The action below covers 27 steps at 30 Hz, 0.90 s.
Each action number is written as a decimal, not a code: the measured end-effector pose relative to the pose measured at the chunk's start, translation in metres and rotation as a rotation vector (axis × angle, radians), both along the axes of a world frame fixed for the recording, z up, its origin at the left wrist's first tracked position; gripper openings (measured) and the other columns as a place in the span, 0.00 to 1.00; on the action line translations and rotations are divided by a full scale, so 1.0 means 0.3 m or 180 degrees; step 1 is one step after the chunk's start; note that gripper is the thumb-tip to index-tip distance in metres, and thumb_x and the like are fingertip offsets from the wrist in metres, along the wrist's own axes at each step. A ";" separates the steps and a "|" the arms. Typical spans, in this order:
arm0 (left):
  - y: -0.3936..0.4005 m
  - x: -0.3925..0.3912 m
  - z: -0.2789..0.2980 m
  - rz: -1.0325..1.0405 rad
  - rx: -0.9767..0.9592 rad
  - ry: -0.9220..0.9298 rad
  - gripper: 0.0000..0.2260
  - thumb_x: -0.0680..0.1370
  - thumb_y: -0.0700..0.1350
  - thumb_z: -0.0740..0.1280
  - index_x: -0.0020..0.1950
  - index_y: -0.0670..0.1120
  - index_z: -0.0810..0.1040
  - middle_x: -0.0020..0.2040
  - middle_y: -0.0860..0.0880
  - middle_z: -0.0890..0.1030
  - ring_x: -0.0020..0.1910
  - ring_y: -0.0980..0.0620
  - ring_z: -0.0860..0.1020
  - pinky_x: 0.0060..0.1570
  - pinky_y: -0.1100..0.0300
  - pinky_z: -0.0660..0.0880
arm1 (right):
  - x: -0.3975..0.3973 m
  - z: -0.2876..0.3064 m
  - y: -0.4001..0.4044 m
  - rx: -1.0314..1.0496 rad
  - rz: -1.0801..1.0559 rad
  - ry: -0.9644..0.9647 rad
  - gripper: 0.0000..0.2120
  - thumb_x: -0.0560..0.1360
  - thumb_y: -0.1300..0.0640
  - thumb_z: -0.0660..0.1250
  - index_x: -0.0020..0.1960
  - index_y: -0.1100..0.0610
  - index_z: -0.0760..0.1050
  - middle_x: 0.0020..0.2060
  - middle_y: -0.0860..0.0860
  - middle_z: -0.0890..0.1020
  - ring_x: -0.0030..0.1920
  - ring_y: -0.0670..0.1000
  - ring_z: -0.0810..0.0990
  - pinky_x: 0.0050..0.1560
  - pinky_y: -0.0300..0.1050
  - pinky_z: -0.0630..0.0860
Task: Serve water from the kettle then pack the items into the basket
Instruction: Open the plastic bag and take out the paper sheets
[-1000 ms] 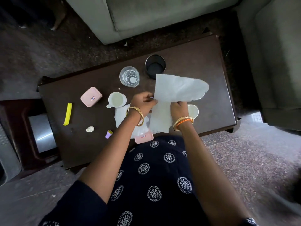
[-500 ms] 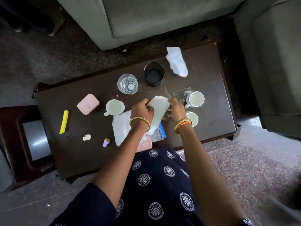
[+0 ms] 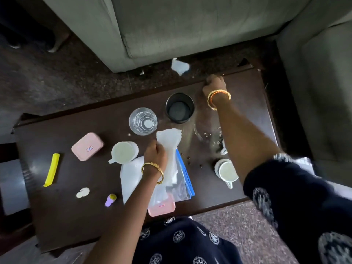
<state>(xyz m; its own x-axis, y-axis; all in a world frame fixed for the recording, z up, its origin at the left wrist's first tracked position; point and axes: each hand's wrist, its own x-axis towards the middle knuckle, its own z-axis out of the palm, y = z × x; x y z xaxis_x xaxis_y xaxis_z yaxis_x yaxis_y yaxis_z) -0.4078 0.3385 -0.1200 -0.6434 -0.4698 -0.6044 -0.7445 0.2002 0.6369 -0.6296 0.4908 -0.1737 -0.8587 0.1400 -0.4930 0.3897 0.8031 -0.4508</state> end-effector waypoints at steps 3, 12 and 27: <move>0.044 -0.011 0.014 0.0343 0.0629 0.0159 0.10 0.79 0.38 0.56 0.57 0.39 0.73 0.53 0.40 0.78 0.55 0.40 0.75 0.48 0.62 0.68 | 0.165 0.059 -0.037 -0.0395 -0.1054 0.0637 0.12 0.73 0.64 0.61 0.53 0.63 0.78 0.55 0.62 0.79 0.55 0.61 0.76 0.56 0.45 0.69; 0.065 -0.045 0.062 0.0184 0.1458 0.0264 0.21 0.81 0.54 0.49 0.69 0.47 0.68 0.70 0.50 0.70 0.69 0.53 0.67 0.71 0.61 0.60 | 0.640 0.281 -0.088 -0.2751 -0.2249 -0.0429 0.07 0.73 0.57 0.69 0.36 0.55 0.77 0.26 0.48 0.81 0.26 0.47 0.77 0.27 0.39 0.74; 0.120 0.073 0.169 -0.0487 0.0933 0.0003 0.15 0.74 0.54 0.67 0.58 0.49 0.76 0.52 0.49 0.80 0.49 0.54 0.79 0.46 0.62 0.76 | 0.756 0.354 -0.036 -0.1450 -0.1020 -0.0052 0.02 0.70 0.64 0.71 0.42 0.59 0.82 0.35 0.54 0.84 0.36 0.51 0.81 0.41 0.42 0.79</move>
